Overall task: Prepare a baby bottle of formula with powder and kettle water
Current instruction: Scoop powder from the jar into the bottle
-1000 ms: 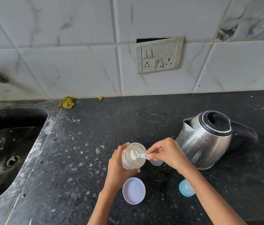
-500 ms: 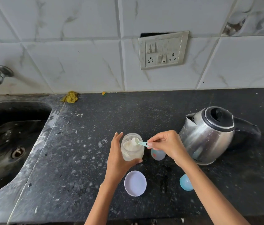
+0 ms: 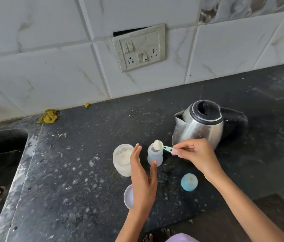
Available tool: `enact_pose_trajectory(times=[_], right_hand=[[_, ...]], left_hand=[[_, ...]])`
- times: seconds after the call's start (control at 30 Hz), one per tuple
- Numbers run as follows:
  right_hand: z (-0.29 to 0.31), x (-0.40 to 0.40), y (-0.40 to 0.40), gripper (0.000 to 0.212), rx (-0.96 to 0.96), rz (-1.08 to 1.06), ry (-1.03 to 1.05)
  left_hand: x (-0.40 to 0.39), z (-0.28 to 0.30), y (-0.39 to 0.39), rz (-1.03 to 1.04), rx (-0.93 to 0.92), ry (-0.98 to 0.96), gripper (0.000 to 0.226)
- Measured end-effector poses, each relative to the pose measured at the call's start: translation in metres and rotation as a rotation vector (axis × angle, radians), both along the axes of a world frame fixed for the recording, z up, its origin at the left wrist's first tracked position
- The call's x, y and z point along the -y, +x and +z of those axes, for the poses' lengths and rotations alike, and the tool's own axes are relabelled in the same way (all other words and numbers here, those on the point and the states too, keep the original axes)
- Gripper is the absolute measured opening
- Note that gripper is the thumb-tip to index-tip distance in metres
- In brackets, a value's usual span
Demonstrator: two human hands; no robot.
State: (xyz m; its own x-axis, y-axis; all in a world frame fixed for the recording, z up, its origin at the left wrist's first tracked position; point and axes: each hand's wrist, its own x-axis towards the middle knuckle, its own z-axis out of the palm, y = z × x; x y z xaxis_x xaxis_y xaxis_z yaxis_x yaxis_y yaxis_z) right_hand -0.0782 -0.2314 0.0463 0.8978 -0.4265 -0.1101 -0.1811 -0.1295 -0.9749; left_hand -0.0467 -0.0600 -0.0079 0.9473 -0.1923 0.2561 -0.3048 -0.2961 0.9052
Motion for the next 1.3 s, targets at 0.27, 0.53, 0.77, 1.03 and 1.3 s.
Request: enact_pose_trajectory(times=[0.27,0.53,0.77,1.03,1.3], right_hand=[[-0.003,0.006,-0.009,0.027,0.044,-0.078,-0.043],[-0.006,0.005,-0.005,0.025,0.018,-0.062,-0.093],[-0.010,0.012,-0.003,0.014,-0.011,-0.014,-0.185],[-0.006,0.016,0.002,0.011,-0.078,0.018,-0.398],[-0.008,0.009,0.009,0.017,0.024,0.051,-0.701]], left_hand=[[0.048,-0.026,0.010,-0.052,-0.186,0.061,0.081],[0.053,-0.028,0.021,0.082,-0.319,0.018,0.081],[0.043,-0.024,0.028,0.043,-0.243,0.073,0.061],[0.037,-0.016,0.035,-0.033,-0.145,0.156,0.064],[0.035,-0.019,0.035,-0.062,-0.157,0.131,0.059]])
